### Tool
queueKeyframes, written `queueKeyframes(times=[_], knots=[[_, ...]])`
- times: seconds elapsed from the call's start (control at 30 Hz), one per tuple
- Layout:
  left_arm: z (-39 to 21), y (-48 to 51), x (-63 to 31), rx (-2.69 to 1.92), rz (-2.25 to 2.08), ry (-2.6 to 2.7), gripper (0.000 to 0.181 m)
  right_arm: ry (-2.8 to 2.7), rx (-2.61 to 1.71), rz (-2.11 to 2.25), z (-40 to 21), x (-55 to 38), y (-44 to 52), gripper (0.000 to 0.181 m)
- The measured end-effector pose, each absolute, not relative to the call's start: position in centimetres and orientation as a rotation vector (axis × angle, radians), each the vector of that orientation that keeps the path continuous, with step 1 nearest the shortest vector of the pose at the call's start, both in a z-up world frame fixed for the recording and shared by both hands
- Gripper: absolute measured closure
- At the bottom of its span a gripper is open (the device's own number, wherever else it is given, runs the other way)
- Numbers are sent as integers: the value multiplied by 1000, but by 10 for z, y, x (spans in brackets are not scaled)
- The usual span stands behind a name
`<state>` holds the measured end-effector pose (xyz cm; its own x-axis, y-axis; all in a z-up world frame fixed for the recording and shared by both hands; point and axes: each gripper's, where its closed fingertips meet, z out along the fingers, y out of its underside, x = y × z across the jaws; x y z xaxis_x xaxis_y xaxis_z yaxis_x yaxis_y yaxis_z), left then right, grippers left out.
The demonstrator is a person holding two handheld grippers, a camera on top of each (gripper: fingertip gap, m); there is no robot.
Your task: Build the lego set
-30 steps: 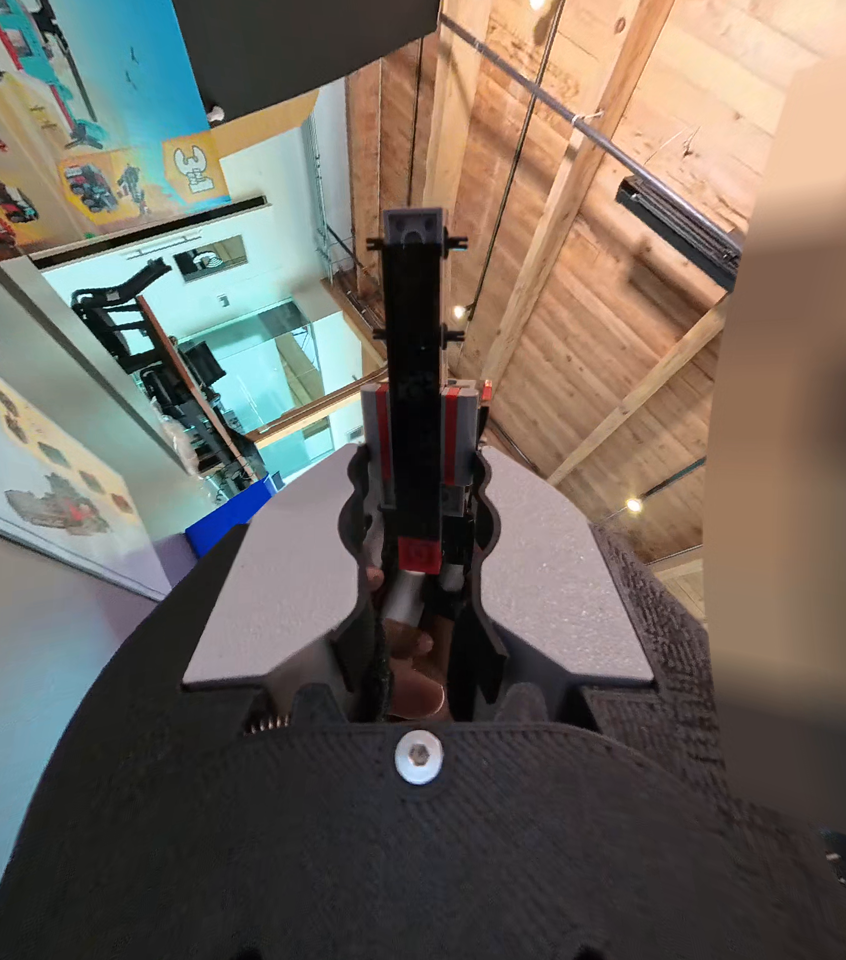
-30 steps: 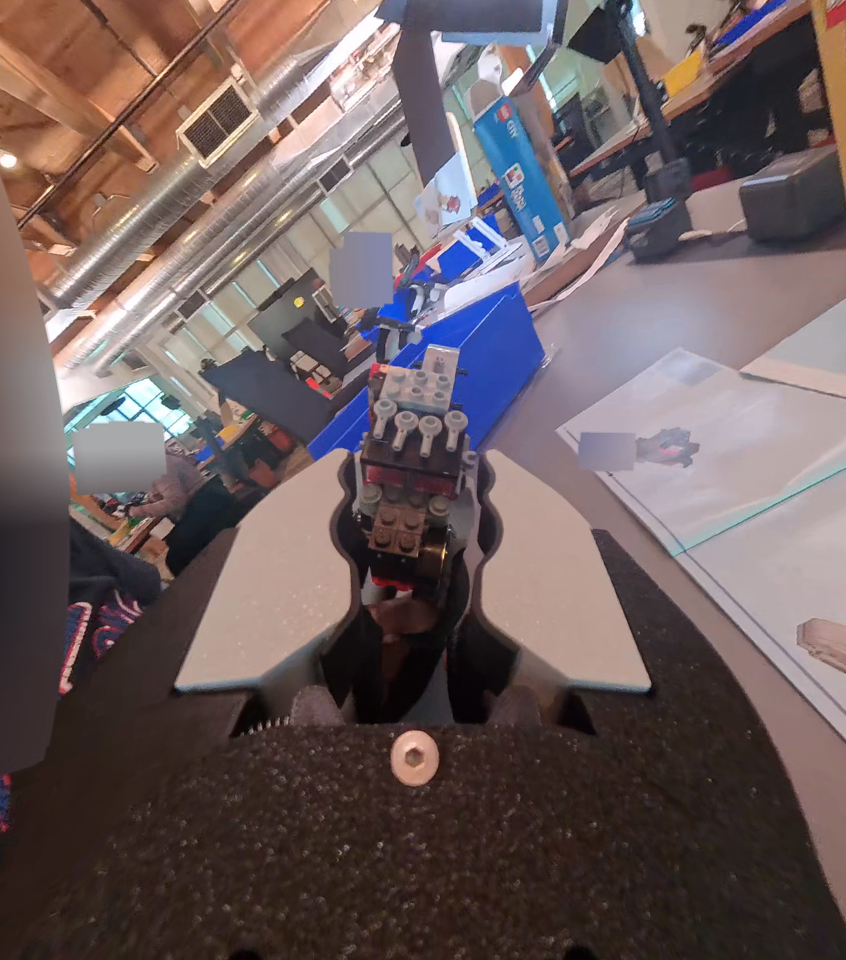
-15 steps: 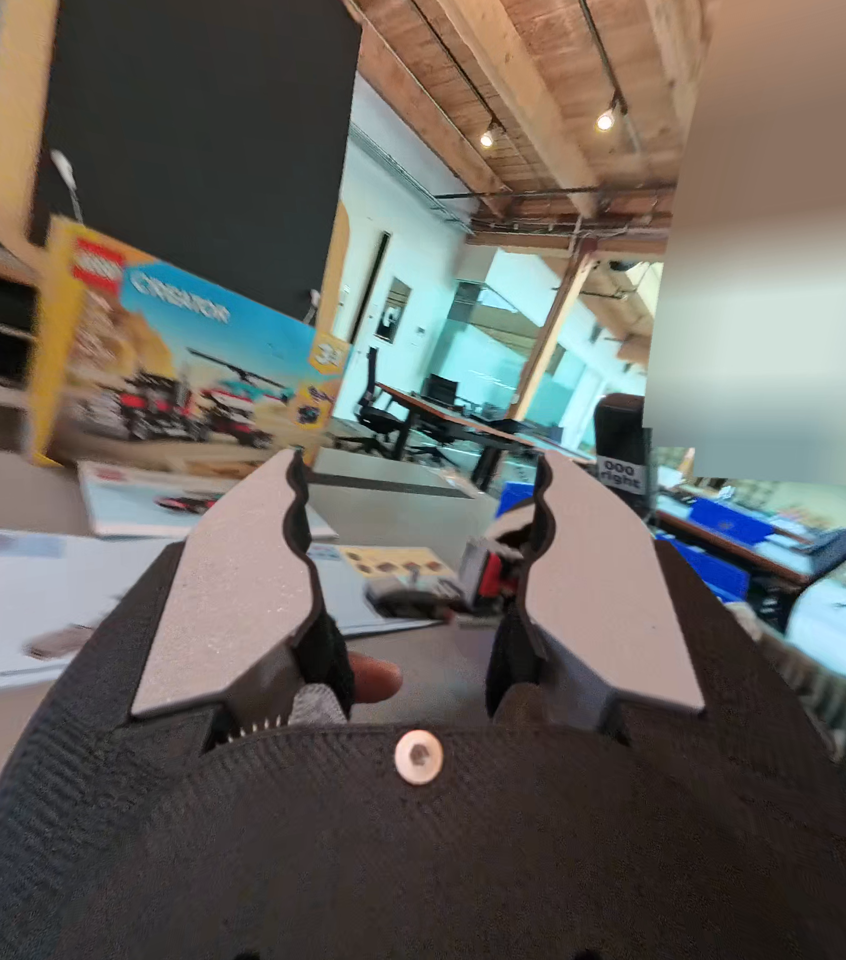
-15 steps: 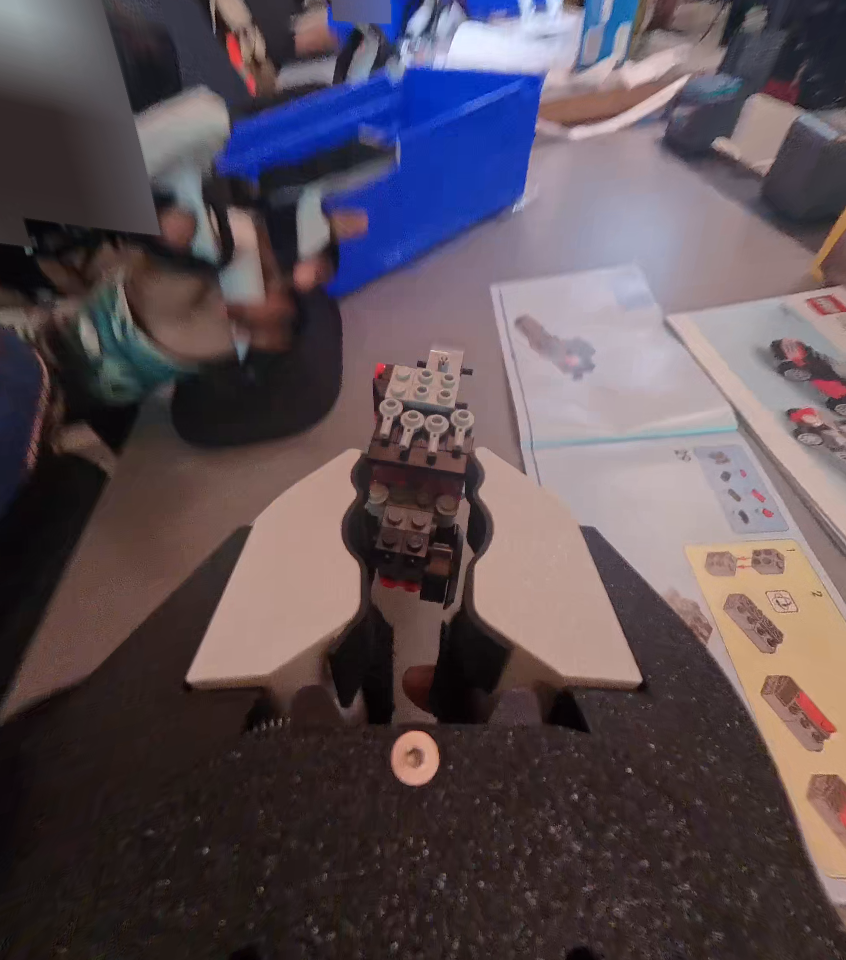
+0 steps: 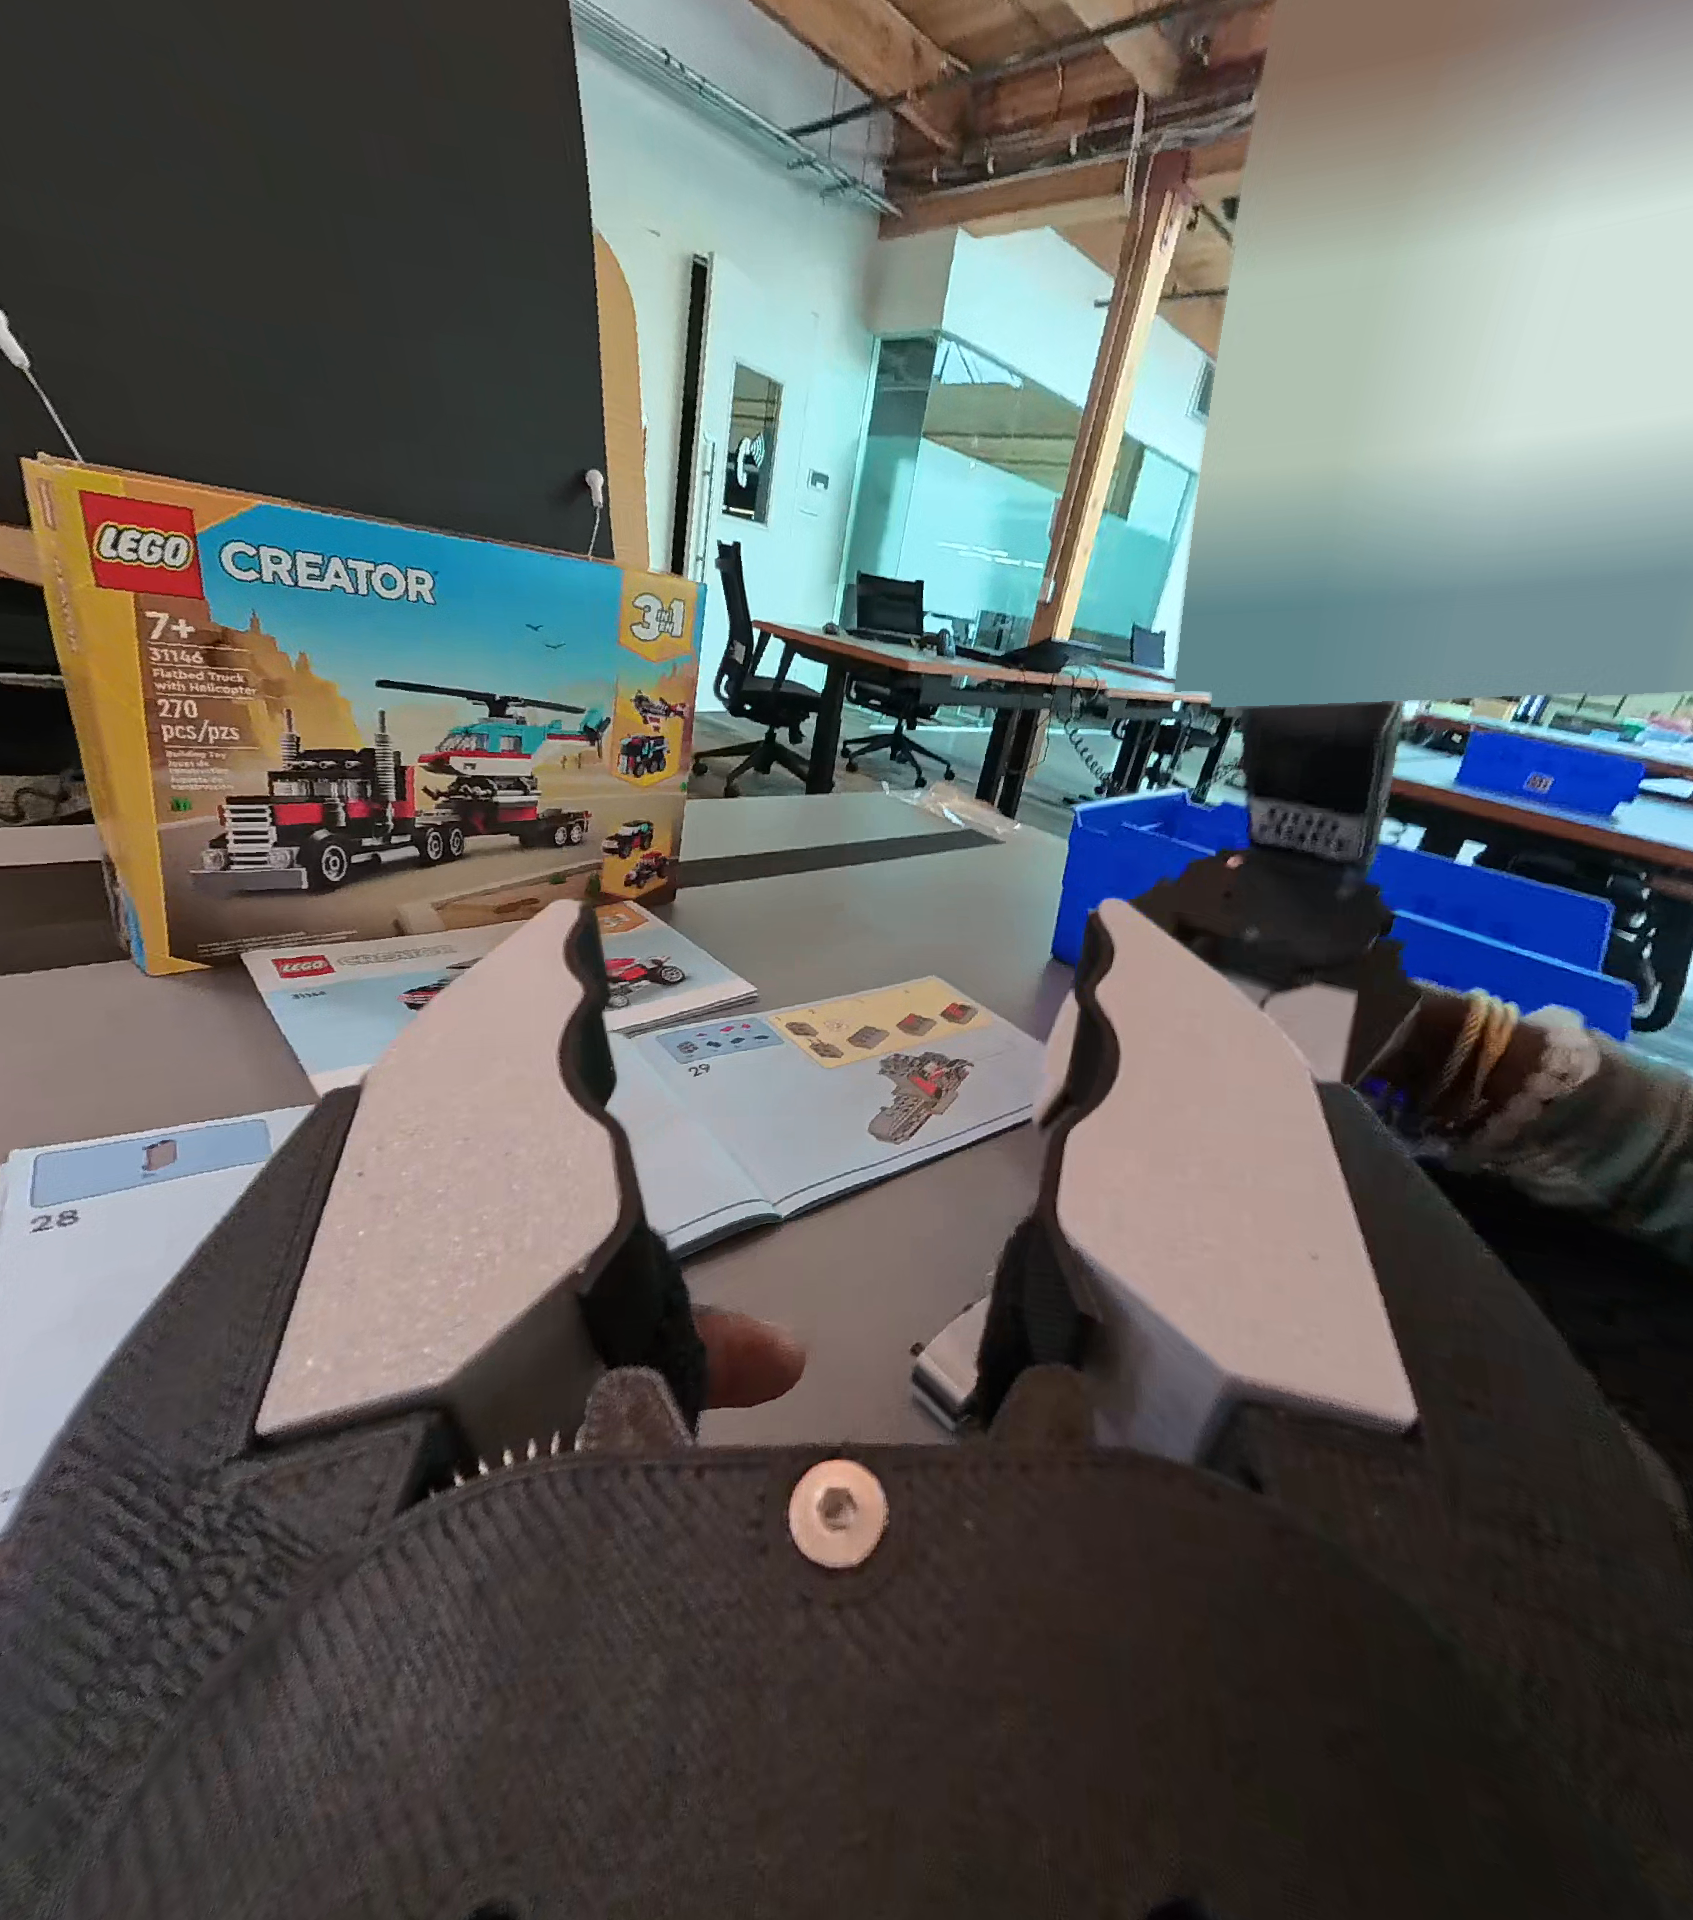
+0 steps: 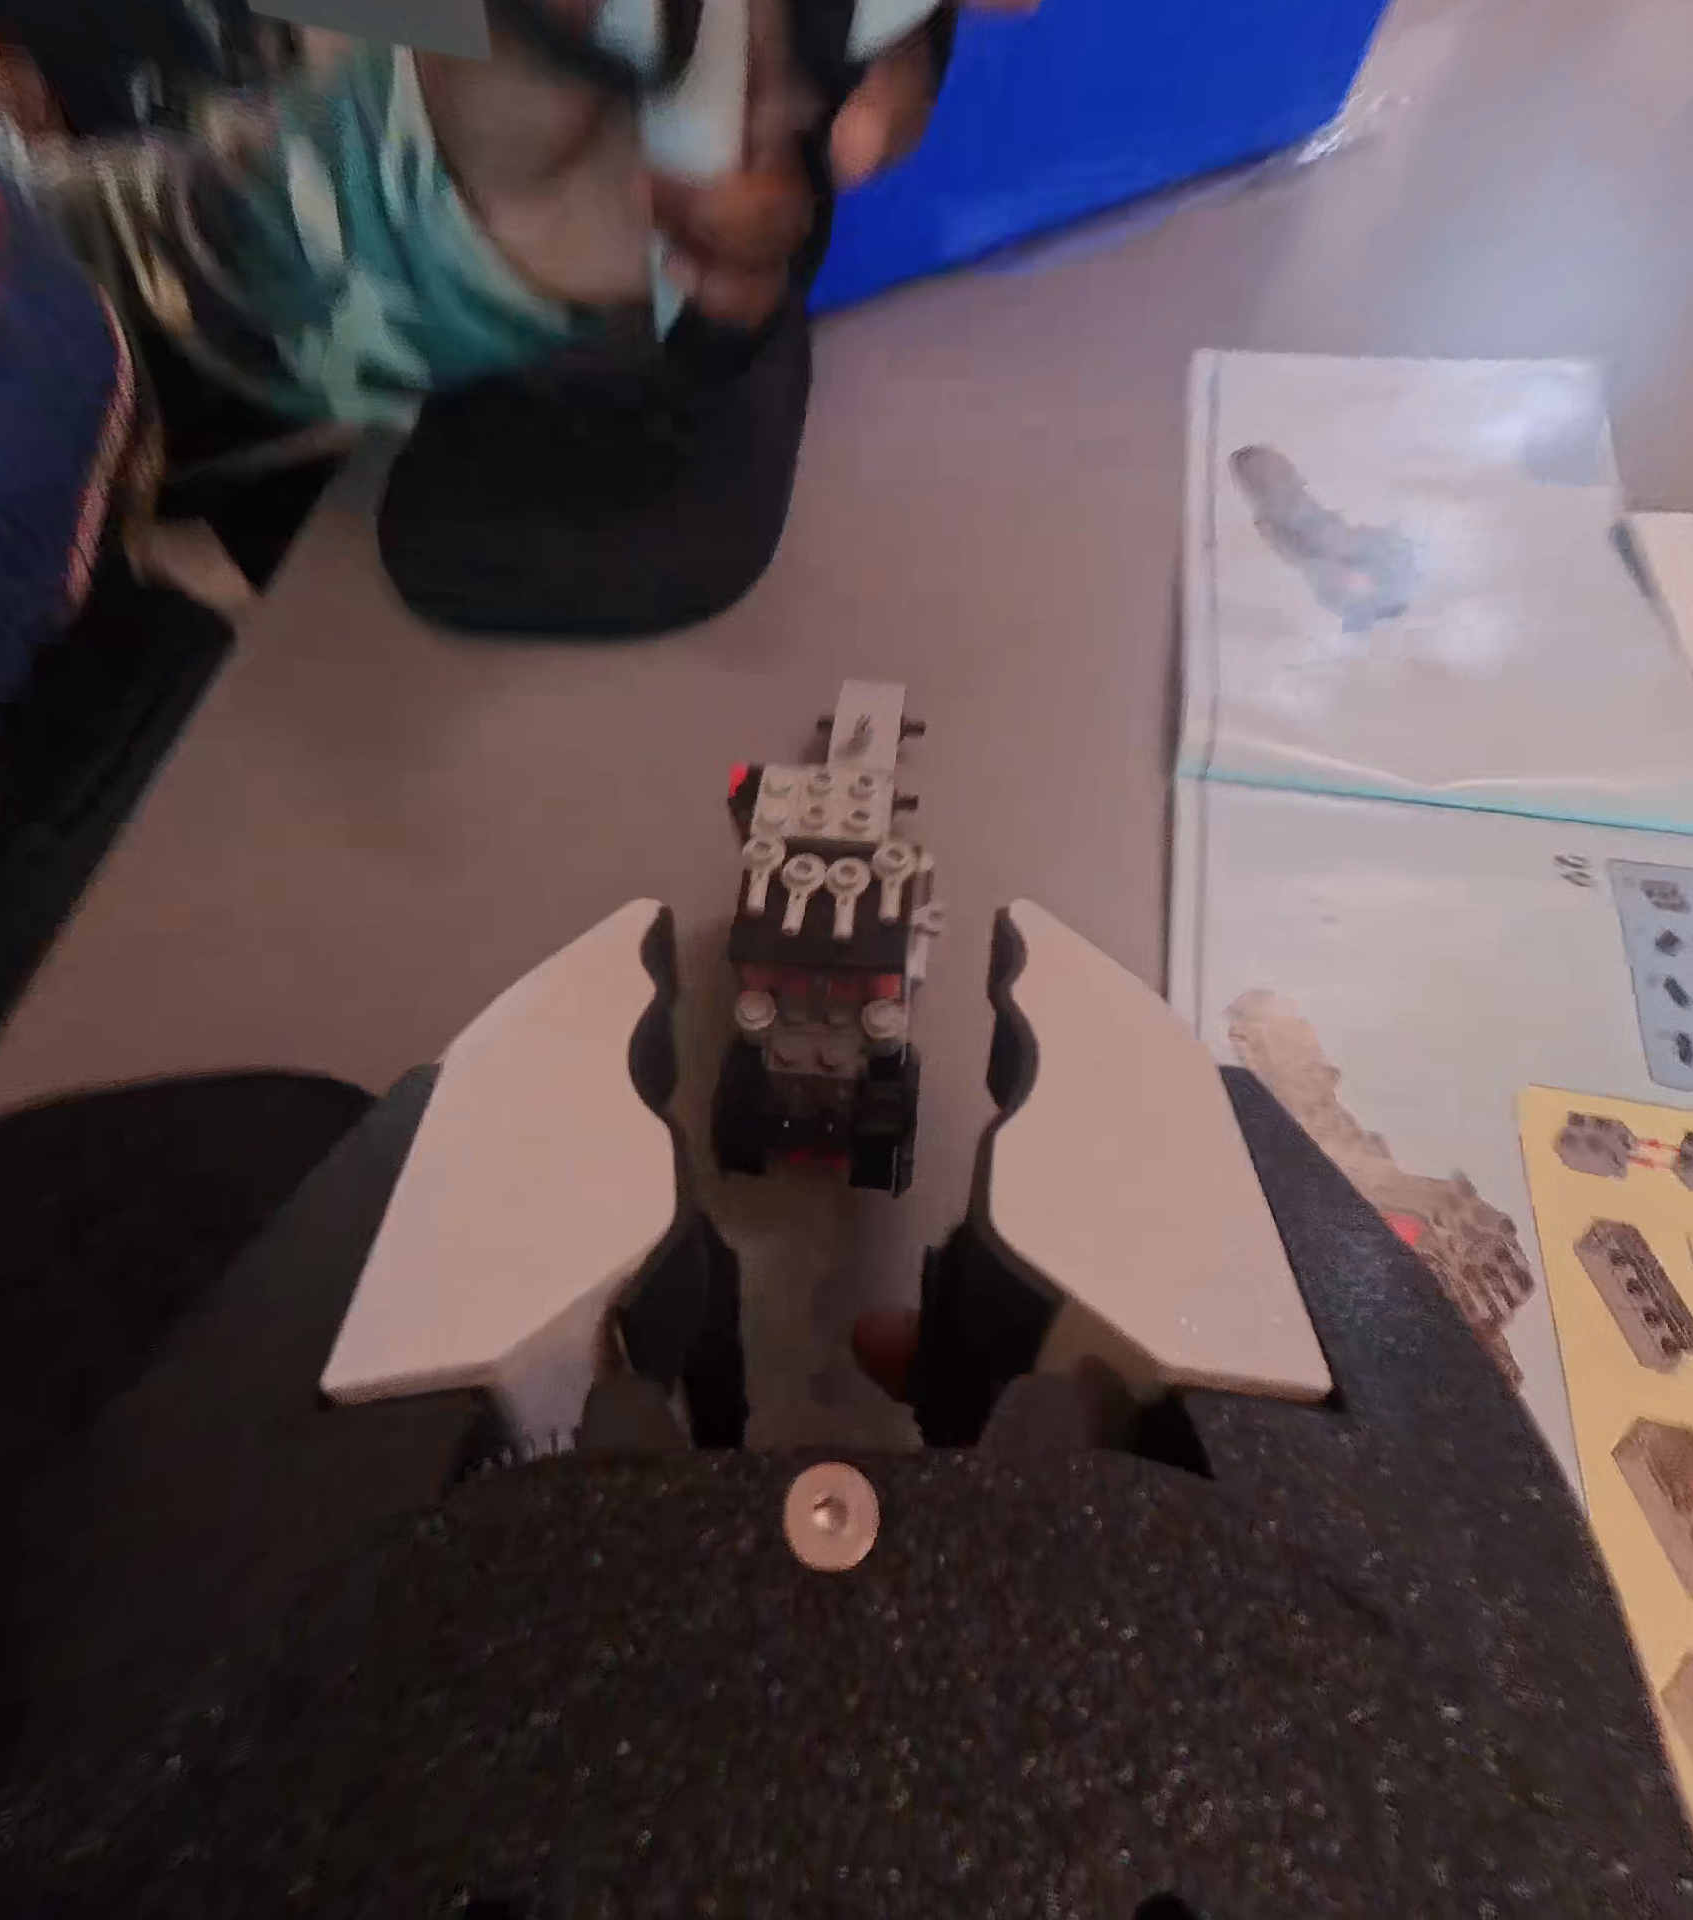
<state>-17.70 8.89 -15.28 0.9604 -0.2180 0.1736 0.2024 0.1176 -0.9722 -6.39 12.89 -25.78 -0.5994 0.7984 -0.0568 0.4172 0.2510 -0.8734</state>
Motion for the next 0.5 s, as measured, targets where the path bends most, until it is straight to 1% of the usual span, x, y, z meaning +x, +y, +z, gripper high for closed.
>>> queueKeyframes(times=[0.03,0.1,0.17,0.2,0.23,0.37,0.47,0.5], knots=[[-154,90,-178,-1430,-294,22,95,-2044,-1164,1331,-248,-65,137,122],[-157,93,-180,-1438,-269,29,95,-1784,-1398,1232,-239,-71,176,121],[-159,95,-183,-1438,-251,24,95,-1482,-1755,1017,-251,-64,225,117],[-161,97,-185,-1438,-245,19,96,-1395,-1870,970,-259,-59,234,111],[-163,98,-186,-1436,-239,17,96,-1365,-1926,962,-266,-57,234,110],[-170,102,-184,-1423,-274,16,97,-1349,-2016,866,-289,-64,232,111],[-168,102,-183,-1392,-307,14,98,-1486,-1981,857,-296,-70,219,102],[-167,101,-184,-1378,-316,9,99,-1555,-1940,819,-298,-67,217,102]])
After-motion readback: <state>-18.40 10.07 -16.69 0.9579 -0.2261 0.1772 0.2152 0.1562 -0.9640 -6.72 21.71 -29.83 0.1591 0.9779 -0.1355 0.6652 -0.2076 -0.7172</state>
